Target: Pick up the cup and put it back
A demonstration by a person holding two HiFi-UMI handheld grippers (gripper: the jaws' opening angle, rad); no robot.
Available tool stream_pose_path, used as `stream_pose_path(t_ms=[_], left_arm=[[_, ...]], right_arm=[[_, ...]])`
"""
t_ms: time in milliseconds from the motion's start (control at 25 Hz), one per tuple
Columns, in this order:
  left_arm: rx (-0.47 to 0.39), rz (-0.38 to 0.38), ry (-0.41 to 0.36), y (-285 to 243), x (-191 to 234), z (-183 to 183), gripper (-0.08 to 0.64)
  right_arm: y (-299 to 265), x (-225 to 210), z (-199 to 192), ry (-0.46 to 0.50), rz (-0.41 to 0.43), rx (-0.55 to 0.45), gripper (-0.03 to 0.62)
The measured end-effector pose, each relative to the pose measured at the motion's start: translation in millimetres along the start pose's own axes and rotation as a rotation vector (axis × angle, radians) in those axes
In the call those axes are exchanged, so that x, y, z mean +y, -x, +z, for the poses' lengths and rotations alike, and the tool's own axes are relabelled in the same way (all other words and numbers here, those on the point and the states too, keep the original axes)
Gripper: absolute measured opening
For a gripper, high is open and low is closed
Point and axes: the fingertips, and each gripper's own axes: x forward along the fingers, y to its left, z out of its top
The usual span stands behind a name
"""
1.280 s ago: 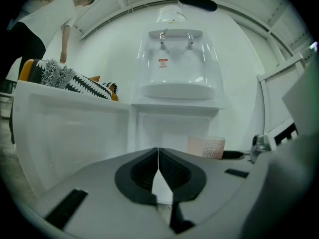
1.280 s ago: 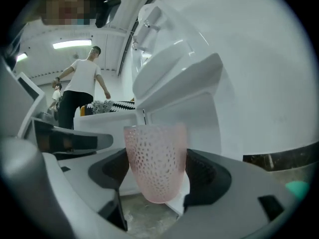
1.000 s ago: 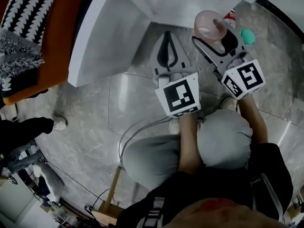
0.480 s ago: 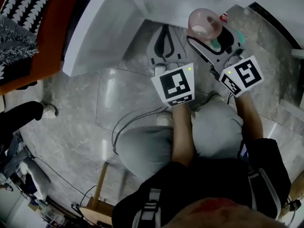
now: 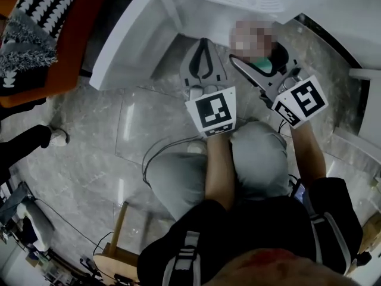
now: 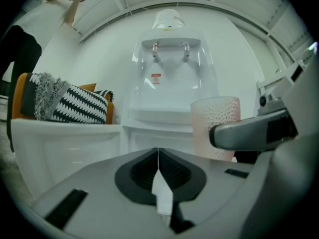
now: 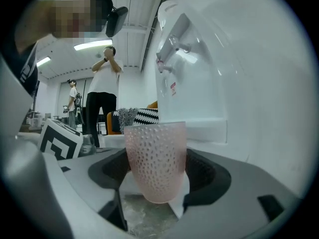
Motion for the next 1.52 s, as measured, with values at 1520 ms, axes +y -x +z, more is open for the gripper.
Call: stream_pose_path(t_ms=[1520], left_arm=[[-0.048,-0.094,-0.020,177.0,-36.0,653.1,0.014]], right_arm=[[153.9,78.9,634.5,-0.049,-0.011,-0.160,0.359]])
